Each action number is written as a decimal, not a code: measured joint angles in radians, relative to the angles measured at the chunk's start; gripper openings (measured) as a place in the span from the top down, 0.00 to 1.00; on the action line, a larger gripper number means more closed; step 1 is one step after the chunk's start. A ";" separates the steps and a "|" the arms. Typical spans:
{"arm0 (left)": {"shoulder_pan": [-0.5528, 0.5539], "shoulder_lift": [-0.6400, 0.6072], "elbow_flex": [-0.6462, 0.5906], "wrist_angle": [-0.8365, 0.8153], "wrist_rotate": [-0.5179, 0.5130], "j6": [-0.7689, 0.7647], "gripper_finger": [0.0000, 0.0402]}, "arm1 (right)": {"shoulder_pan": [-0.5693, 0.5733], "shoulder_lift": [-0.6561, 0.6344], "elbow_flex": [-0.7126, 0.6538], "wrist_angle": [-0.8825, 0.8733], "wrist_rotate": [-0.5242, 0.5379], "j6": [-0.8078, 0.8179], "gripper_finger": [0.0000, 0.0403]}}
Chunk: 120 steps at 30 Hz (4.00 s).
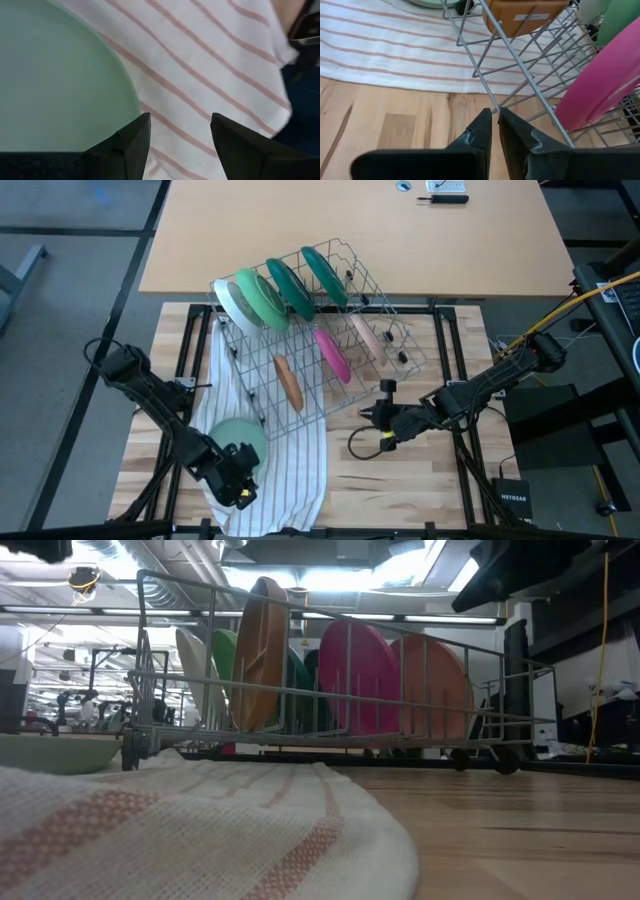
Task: Sort dishes
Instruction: Put the light green plate in the dish rack
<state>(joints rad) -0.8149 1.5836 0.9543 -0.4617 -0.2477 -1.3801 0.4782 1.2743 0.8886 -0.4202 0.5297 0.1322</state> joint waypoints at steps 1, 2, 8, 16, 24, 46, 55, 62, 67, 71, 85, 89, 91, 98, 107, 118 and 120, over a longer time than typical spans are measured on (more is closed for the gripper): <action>0.004 0.010 0.000 0.000 0.001 0.003 0.51 | 0.000 0.000 0.000 -0.001 0.000 0.000 0.90; 0.006 0.018 0.000 0.001 0.002 0.011 0.51 | 0.000 0.000 0.000 -0.001 0.000 0.000 0.90; 0.027 0.057 0.000 0.001 0.005 0.079 0.51 | 0.000 0.000 0.000 0.001 0.000 0.001 0.90; 0.039 0.063 0.004 -0.002 0.024 0.098 0.51 | 0.000 -0.001 0.000 0.001 0.000 0.001 0.90; 0.034 0.059 0.048 -0.029 0.222 0.154 0.51 | 0.000 -0.001 0.000 0.002 0.000 0.001 0.90; 0.045 0.151 0.049 -0.112 0.186 0.098 0.51 | 0.000 -0.002 0.001 -0.001 0.000 0.026 0.90; 0.045 0.153 0.049 -0.130 0.196 0.025 0.51 | 0.000 -0.002 0.001 0.000 0.000 0.027 0.90; 0.045 0.153 0.048 -0.129 0.265 -0.001 0.52 | 0.000 -0.002 0.001 0.000 0.000 0.027 0.90; 0.045 0.136 0.047 -0.139 0.273 -0.009 0.59 | 0.000 -0.002 0.001 0.001 0.000 0.027 0.90; 0.045 0.126 0.047 -0.133 0.273 -0.024 0.68 | 0.000 -0.002 0.001 0.002 0.000 0.027 0.90; 0.045 0.124 0.048 -0.155 0.267 -0.009 0.86 | 0.000 -0.002 0.001 0.003 0.000 0.027 0.90; 0.046 0.123 0.049 -0.154 0.267 -0.024 0.92 | 0.000 -0.002 0.001 0.003 0.000 0.027 0.90; 0.046 0.122 0.049 -0.153 0.267 -0.030 0.96 | 0.000 -0.002 0.001 0.003 0.000 0.027 0.90; 0.045 0.125 0.127 -0.204 0.262 -0.022 0.99 | 0.000 -0.002 0.001 0.003 0.000 0.027 0.90; 0.022 0.125 0.277 -0.286 0.197 -0.007 1.00 | -0.001 -0.002 0.001 0.002 0.000 0.022 0.90; -0.003 0.125 0.423 -0.285 0.040 0.004 1.00 | -0.001 -0.002 0.001 0.002 0.000 0.020 0.90; -0.003 0.125 0.448 -0.285 0.011 0.014 1.00 | -0.001 -0.002 0.001 0.003 0.001 0.020 0.90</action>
<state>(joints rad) -0.8181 1.7084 1.4024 -0.7467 -0.2367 -1.3665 0.4774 1.2728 0.8894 -0.4174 0.5311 0.1520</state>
